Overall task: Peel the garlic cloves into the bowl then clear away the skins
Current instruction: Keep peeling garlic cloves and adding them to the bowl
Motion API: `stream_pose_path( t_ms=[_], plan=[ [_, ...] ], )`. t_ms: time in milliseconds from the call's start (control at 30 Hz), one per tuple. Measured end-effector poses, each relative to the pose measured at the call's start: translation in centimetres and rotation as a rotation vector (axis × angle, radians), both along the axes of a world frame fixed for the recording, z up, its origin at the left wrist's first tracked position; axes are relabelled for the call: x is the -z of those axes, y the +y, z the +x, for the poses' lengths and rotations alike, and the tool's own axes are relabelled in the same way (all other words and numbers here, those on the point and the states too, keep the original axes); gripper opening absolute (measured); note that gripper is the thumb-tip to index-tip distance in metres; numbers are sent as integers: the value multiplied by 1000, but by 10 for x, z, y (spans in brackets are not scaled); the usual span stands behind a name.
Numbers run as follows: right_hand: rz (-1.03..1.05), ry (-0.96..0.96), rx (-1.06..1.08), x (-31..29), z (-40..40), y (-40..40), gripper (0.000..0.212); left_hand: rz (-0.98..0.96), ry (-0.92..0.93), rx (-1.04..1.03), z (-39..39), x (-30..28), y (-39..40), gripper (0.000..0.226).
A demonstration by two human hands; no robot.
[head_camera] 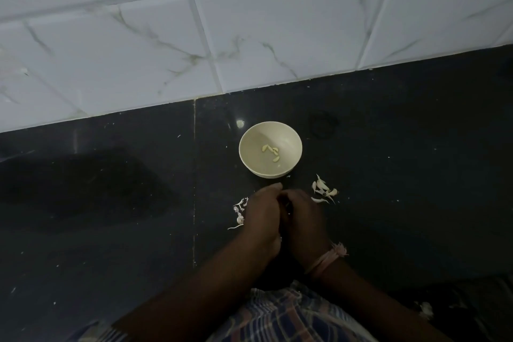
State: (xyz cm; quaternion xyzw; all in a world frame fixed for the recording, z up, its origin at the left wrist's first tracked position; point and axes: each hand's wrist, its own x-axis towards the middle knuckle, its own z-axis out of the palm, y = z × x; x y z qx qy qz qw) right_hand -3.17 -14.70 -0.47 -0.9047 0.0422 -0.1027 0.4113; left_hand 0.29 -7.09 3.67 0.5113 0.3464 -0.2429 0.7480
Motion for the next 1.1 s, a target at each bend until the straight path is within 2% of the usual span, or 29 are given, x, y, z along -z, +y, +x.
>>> stream_pose_path(
  t_ms=[100, 233, 367, 433, 567, 667, 767, 867, 1100],
  plan=[
    [-235, -20, -42, 8, -6, -6, 16, -2, -61, -24, -2, 3, 0, 27],
    [-206, 151, 44, 19, -10, -35, 30, 60, -113, -46, 4, 8, 6, 25],
    [-283, 227, 234, 14, 1, -69, 15, 67, -93, -67, -2, 13, 3, 23],
    [-334, 245, 299, 8, 11, -82, 14, 80, -85, -52, -5, 15, 1, 29],
    [-427, 384, 223, 15, 27, -91, 19, 84, -80, -6, -6, 12, -5, 36],
    [-343, 395, 235, 23, 28, -91, 17, 87, -71, 18, -5, 11, -7, 28],
    [-241, 340, 289, 23, 27, -92, 5, 75, -52, 25, -6, 13, -8, 26],
    [-159, 232, 289, 14, 24, -88, 10, 83, -59, 58, -8, 16, -8, 23],
    [49, 95, 70, -9, 4, -52, 15, 141, -274, 157, -10, 21, -5, 16]
  ],
)
